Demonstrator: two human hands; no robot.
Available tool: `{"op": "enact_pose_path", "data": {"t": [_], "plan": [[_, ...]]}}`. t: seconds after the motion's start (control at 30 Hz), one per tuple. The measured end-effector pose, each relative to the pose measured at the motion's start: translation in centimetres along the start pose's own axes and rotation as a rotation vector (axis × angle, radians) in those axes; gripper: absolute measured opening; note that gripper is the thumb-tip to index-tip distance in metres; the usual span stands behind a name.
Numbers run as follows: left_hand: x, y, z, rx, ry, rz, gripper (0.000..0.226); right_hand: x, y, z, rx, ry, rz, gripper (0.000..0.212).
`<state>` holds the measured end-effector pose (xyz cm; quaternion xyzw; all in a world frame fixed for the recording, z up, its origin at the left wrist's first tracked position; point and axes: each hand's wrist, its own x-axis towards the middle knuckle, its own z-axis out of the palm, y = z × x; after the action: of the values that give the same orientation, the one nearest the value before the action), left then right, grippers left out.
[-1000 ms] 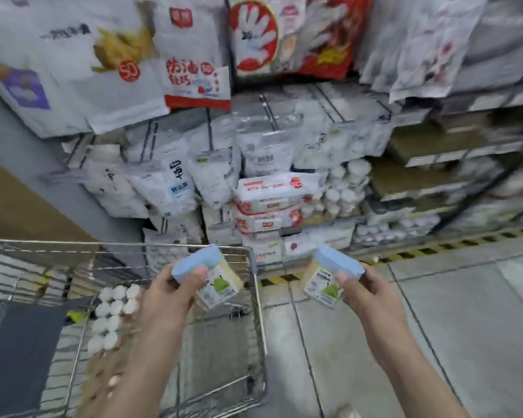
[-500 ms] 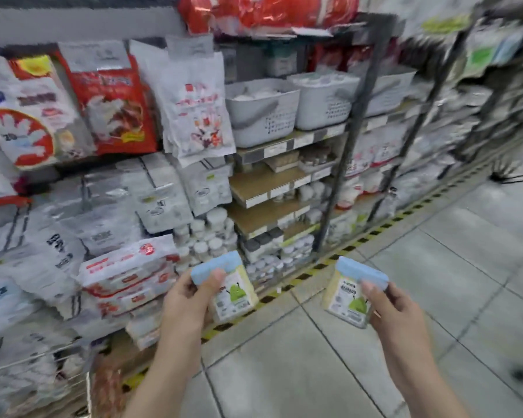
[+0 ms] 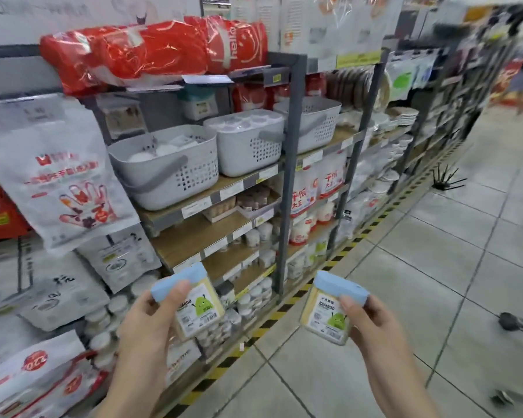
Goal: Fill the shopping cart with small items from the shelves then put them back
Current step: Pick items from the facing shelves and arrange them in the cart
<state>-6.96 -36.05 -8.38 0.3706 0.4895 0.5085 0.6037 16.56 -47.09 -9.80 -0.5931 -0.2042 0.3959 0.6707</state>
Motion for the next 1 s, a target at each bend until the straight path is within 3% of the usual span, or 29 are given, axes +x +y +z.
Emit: {"op": "enact_pose_path", "data": {"t": [0.3,0.53,0.63,0.7,0.8,1.0], "plan": [[12.6,2.3,14.4,0.049,-0.15,0.077,0.029,15.7,-4.8,-1.5,0.057,0.094,-0.033,0.028],[18.4,1.1,27.3,0.12,-0.225,0.09,0.055,26.8,-7.8,-6.5,0.111,0.15,-0.043,0.053],[20.4,0.3,32.1,0.145,-0.203,0.13,0.05,32.2,-9.5,-8.5,0.091,0.096,-0.036,0.082],[21.6,-0.1,34.9,0.132,-0.155,0.143,0.046,35.8,-10.9,-9.5,0.085,0.063,-0.033,0.089],[23.3,-0.1,38.6,0.107,-0.077,0.14,0.041,41.1,-13.3,-10.9,0.091,-0.012,-0.037,0.061],[26.5,-0.6,45.0,0.128,0.048,0.187,0.037,50.3,-16.9,-11.7,-0.031,-0.183,-0.05,0.04]]}}
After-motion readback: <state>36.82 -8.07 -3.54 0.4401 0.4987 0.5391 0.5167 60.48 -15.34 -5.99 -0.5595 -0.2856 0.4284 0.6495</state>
